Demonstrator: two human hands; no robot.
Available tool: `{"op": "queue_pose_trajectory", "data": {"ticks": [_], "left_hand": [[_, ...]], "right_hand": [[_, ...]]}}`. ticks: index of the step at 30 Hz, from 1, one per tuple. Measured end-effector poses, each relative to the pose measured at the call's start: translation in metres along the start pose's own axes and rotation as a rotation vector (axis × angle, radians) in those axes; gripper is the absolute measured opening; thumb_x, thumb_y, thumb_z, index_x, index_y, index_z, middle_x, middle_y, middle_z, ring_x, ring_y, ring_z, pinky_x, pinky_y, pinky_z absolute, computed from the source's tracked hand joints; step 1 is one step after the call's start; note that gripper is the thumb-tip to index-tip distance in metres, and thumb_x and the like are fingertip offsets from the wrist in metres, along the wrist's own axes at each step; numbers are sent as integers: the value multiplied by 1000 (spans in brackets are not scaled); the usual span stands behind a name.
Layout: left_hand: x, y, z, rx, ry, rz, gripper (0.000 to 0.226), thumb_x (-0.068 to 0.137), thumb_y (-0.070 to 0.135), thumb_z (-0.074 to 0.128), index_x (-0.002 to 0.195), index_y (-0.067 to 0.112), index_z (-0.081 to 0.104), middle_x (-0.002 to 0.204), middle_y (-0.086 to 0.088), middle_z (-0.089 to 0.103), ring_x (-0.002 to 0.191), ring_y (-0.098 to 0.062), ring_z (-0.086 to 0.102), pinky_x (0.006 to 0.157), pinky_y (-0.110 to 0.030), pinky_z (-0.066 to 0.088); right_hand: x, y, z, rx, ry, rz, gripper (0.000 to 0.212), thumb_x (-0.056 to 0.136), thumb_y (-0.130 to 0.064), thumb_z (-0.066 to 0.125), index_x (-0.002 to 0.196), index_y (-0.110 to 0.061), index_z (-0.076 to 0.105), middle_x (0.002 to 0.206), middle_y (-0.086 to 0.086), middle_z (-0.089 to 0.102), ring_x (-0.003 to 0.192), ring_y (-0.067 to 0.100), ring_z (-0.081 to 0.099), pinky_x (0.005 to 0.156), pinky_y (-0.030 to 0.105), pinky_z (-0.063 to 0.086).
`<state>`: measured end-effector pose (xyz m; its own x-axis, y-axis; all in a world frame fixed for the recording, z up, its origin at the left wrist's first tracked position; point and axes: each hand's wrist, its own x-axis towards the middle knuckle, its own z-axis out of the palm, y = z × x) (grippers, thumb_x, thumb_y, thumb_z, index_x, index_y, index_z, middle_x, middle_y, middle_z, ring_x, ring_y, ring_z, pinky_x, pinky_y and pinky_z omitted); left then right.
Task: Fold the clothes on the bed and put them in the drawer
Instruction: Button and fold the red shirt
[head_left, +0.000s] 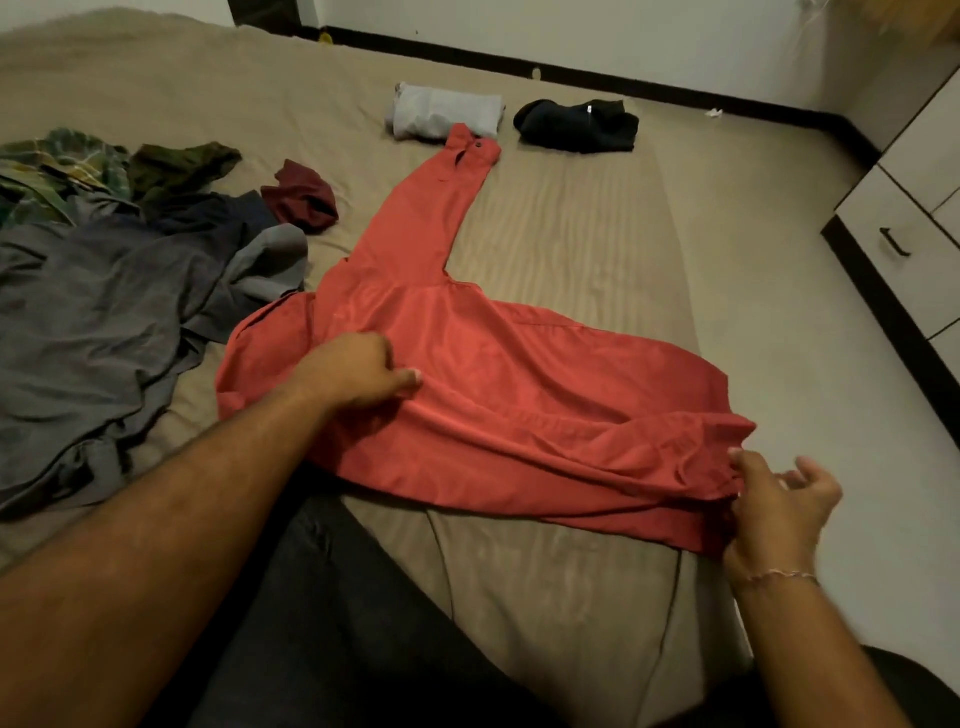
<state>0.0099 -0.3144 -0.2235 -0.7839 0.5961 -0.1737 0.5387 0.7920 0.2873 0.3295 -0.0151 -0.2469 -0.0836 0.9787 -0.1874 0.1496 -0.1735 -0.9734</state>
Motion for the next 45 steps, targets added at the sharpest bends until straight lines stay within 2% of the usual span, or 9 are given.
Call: {"op": "queue_pose_trajectory", "data": {"ticks": [4, 8, 12, 17, 24, 28, 32, 37, 45], "left_hand": [[0, 2, 19, 8, -10, 180, 36, 95, 33, 68, 71, 24, 43, 77, -10, 61, 78, -35, 62, 66, -37, 41], [3, 1, 15, -209, 155, 197, 37, 99, 21, 66, 73, 22, 39, 68, 2, 49, 70, -29, 53, 65, -37, 32], [5, -3, 16, -190, 223, 136, 26, 102, 26, 60, 84, 16, 44, 75, -5, 54, 75, -34, 57, 66, -41, 39], [9, -12, 11, -184, 258, 66, 25, 102, 34, 57, 87, 18, 48, 80, -12, 61, 78, -35, 59, 67, -42, 42], [14, -8, 16, -130, 211, 94, 29, 99, 41, 62, 85, 18, 51, 83, -10, 65, 82, -36, 64, 70, -43, 49], [14, -12, 22, -47, 154, 53, 30, 99, 42, 60, 86, 16, 50, 89, -18, 68, 85, -41, 66, 69, -43, 50], [15, -13, 20, -68, 158, 18, 26, 99, 34, 62, 89, 13, 51, 93, -22, 69, 88, -42, 65, 71, -42, 46], [14, -12, 20, -58, 142, -1, 24, 99, 34, 62, 91, 13, 53, 96, -23, 69, 90, -42, 65, 72, -40, 46], [12, -12, 13, -63, 186, -21, 21, 102, 33, 57, 98, 13, 56, 101, -25, 69, 95, -44, 66, 77, -44, 50]], "right_hand": [[18, -16, -7, -616, -329, -746, 64, 84, -29, 82, 140, -29, 52, 147, 1, 46, 136, 22, 41, 115, 51, 38], [38, -16, -9, -1149, -985, -739, 90, 68, -51, 89, 148, -43, 48, 166, -9, 25, 152, 15, 20, 123, 42, 22], [45, -27, -9, -1084, -782, -903, 23, 83, -22, 76, 105, -26, 78, 144, 0, 61, 133, 31, 55, 115, 54, 35], [22, -93, -36, -828, -768, -690, 11, 90, -24, 75, 96, -33, 77, 83, -20, 74, 79, 6, 70, 75, 31, 56], [67, -51, -14, -1046, -622, -497, 11, 84, -32, 83, 92, -32, 75, 98, -2, 77, 83, 16, 69, 77, 33, 52], [65, -30, -3, -1128, -404, -677, 60, 77, -49, 83, 131, -30, 63, 135, 1, 58, 118, 30, 57, 96, 49, 52], [48, -25, -8, -1211, -587, -734, 84, 68, -62, 86, 141, -35, 55, 138, -3, 55, 125, 28, 51, 106, 49, 46], [45, -29, -10, -1176, -391, -826, 14, 78, -27, 77, 84, -30, 65, 78, -6, 60, 85, 33, 63, 73, 41, 51], [13, -46, -36, -770, 20, -1302, 16, 76, 0, 70, 80, -13, 61, 104, 9, 63, 101, 36, 55, 90, 48, 36]]}}
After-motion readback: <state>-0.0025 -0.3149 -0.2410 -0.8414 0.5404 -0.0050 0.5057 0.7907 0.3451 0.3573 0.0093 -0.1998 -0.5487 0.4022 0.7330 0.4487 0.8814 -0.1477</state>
